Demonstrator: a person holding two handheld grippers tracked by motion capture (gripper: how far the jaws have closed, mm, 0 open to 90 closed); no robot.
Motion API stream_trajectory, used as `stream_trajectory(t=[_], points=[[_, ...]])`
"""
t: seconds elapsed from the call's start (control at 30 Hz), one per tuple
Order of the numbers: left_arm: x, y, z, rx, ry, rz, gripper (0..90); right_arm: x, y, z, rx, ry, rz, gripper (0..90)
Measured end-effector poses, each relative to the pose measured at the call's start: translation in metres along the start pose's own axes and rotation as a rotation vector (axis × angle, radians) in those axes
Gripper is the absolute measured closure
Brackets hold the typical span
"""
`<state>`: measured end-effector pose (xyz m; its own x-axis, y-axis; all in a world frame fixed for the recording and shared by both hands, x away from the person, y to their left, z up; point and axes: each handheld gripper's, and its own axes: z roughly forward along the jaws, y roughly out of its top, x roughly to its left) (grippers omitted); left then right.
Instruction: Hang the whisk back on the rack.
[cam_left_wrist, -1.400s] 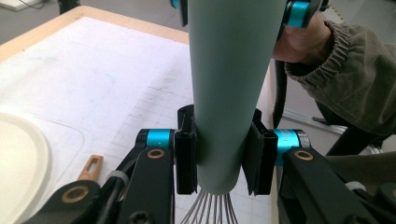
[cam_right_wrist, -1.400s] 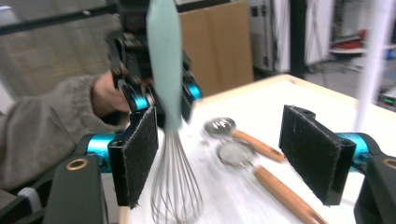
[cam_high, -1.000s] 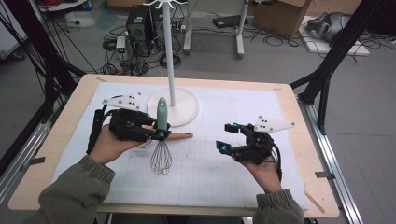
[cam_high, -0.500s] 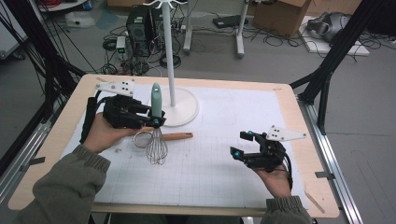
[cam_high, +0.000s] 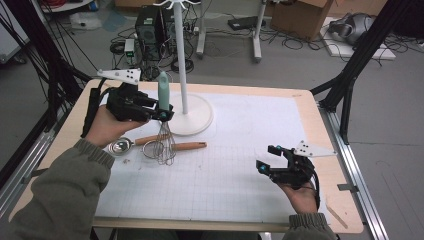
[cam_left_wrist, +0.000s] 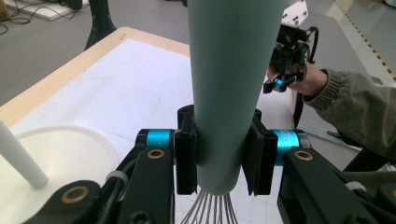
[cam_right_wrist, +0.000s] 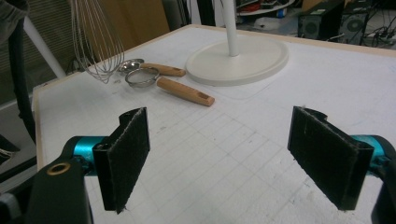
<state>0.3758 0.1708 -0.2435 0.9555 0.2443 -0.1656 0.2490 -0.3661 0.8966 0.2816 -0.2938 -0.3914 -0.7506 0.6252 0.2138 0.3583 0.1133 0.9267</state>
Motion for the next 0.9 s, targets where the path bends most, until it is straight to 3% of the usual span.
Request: stream_trajectory(t=[0.27, 0.7, 0.9], points=[[0.015, 0.018, -0.003, -0.01, -0.008, -0.004, 69.2, -0.003, -0.004, 0.0, 0.009, -0.014, 0.003, 19.7], [0.037, 0.048, -0.021, -0.056, -0.013, 0.003, 69.2, -0.008, -0.004, 0.001, 0.0, -0.031, 0.006, 19.0], [0.05, 0.064, -0.026, -0.068, -0.011, -0.008, 69.2, -0.008, -0.006, 0.001, 0.02, -0.036, 0.007, 19.0]])
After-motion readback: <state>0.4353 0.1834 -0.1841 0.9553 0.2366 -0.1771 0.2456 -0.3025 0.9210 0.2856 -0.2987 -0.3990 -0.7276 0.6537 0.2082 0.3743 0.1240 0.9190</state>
